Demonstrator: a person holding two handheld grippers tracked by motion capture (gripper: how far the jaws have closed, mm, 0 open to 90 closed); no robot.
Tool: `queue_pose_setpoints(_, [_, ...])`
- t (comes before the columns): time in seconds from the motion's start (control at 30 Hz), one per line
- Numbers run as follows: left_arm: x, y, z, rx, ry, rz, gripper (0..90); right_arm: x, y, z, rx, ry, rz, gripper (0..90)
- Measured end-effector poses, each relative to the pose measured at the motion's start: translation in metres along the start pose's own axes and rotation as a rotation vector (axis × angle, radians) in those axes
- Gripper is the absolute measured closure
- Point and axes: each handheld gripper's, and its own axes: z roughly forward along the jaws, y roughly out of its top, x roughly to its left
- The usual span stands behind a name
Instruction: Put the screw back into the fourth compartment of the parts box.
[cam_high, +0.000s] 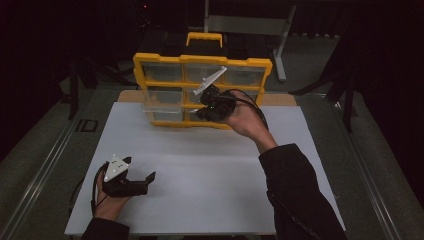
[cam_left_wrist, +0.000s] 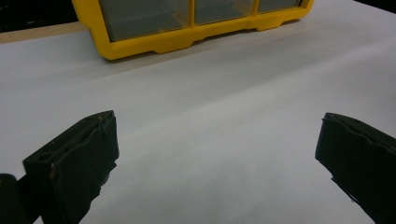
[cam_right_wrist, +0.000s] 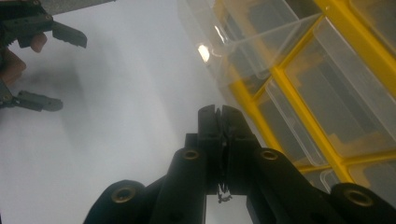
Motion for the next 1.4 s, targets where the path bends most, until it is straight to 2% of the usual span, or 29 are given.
queue_pose_setpoints(0.77, [0.0, 0.0, -0.001, -0.005, -0.003, 0.001, 0.2, -0.001, 0.031, 0.002, -0.042, 0.003, 0.03, 87.6])
queue_pose_setpoints(1.4, [0.0, 0.0, 0.0, -0.008, -0.005, 0.0, 0.2, -0.009, 0.048, 0.007, -0.043, 0.0, 0.065, 87.5])
